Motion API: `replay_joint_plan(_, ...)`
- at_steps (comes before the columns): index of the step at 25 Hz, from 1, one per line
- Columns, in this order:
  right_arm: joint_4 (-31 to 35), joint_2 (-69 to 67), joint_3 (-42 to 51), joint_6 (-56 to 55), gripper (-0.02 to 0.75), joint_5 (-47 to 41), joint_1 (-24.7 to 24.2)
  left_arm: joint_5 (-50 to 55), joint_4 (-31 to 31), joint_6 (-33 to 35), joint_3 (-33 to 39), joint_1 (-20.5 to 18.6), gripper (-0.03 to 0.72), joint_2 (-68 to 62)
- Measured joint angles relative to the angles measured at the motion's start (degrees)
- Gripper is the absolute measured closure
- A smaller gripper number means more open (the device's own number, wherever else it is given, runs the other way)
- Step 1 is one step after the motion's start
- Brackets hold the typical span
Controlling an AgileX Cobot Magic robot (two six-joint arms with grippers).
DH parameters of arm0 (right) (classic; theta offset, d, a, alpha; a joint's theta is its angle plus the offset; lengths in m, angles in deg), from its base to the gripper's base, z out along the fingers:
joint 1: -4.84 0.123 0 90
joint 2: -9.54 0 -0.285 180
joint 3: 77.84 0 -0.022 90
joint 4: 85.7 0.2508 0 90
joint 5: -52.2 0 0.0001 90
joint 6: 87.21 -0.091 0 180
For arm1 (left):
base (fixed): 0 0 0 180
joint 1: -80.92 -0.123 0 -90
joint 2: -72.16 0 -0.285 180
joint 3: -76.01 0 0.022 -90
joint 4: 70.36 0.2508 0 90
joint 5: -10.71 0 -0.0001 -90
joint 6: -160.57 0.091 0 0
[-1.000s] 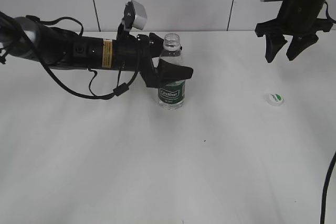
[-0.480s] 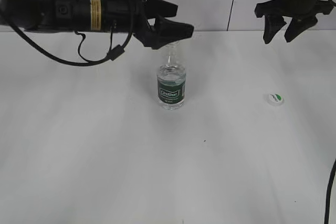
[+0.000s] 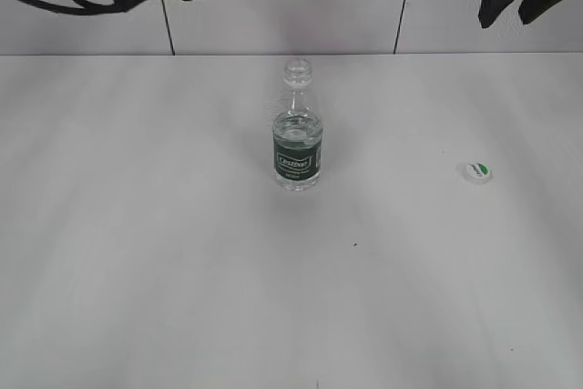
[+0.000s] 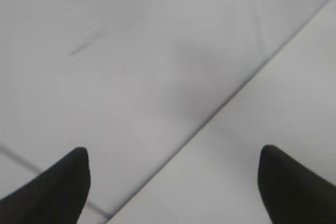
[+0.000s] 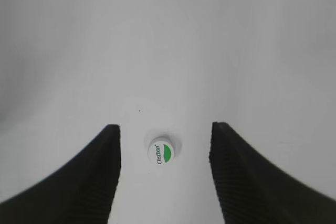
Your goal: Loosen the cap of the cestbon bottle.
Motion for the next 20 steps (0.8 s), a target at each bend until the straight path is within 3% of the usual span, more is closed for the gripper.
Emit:
replay_joint_plan(6,-0.18,0.97,0.0,-0.05,0.318,0.0,0.0,17.51,-0.15,3.14,0.0,-0.05,0.101,1.21)
replay_joint_plan(9,-0.18,0.97,0.0,-0.05,0.318,0.0,0.0,27.08,-7.55,13.19,0.0,-0.05,0.101,1.21)
replay_joint_plan(12,-0.18,0.97,0.0,0.0,0.318,0.0,0.0,35.71,-20.04,25.11,0.0,-0.27,0.101,1.21)
replay_joint_plan(16,-0.18,0.97,0.0,-0.41,0.318,0.0,0.0,42.89,-45.2,42.61,0.0,-1.56,0.101,1.21)
replay_joint_plan(20,-0.18,0.97,0.0,-1.49,0.318,0.0,0.0,50.36,-68.85,50.49,-1.12,-3.04,0.116,1.21)
